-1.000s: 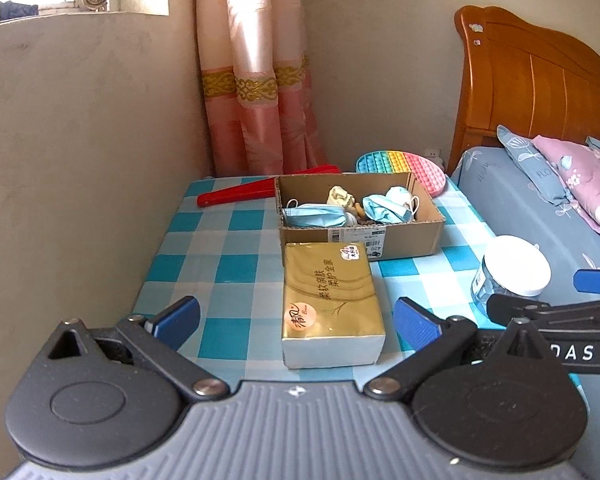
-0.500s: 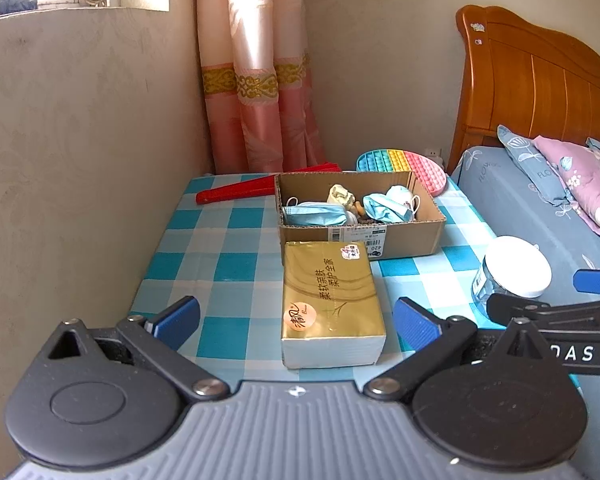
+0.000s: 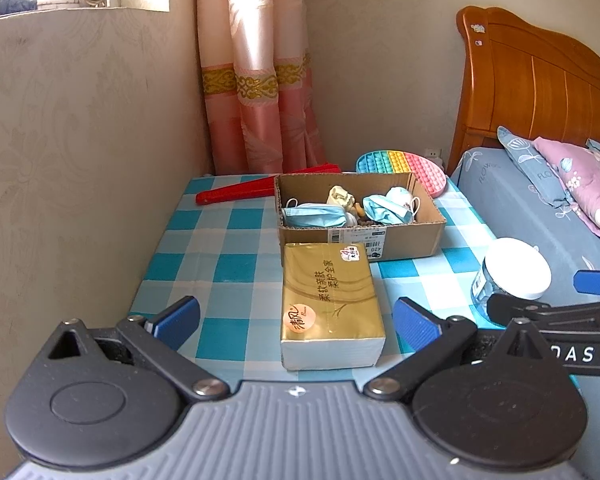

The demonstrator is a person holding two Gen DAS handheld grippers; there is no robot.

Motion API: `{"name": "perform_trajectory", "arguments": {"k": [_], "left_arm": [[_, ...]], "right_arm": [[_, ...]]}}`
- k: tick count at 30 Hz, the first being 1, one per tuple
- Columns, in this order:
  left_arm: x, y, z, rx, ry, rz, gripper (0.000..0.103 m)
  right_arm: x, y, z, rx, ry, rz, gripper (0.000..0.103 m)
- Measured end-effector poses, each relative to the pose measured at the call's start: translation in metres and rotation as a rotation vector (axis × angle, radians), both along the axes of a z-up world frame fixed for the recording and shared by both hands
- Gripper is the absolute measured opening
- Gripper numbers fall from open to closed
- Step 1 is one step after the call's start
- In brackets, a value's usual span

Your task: Organize soft objects

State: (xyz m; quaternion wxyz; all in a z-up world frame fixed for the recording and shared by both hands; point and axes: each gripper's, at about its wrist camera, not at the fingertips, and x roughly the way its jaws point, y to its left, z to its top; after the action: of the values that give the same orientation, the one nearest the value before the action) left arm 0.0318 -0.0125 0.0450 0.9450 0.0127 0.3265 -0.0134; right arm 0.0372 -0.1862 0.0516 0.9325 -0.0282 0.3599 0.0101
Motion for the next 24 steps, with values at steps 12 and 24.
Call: {"name": "perform_trajectory", "arguments": {"k": [12, 24], "left_arm": [[0.0, -0.0011, 0.0, 0.001, 0.002, 0.001, 0.102], [0.0003, -0.0027, -0.0008, 0.0, 0.006, -0.001, 0.102]], "right_arm": [[0.0, -0.0004, -0.0001, -0.001, 0.001, 0.0, 0.103], [0.0002, -0.0008, -0.0019, -0.001, 0.003, -0.007, 0.103]]}}
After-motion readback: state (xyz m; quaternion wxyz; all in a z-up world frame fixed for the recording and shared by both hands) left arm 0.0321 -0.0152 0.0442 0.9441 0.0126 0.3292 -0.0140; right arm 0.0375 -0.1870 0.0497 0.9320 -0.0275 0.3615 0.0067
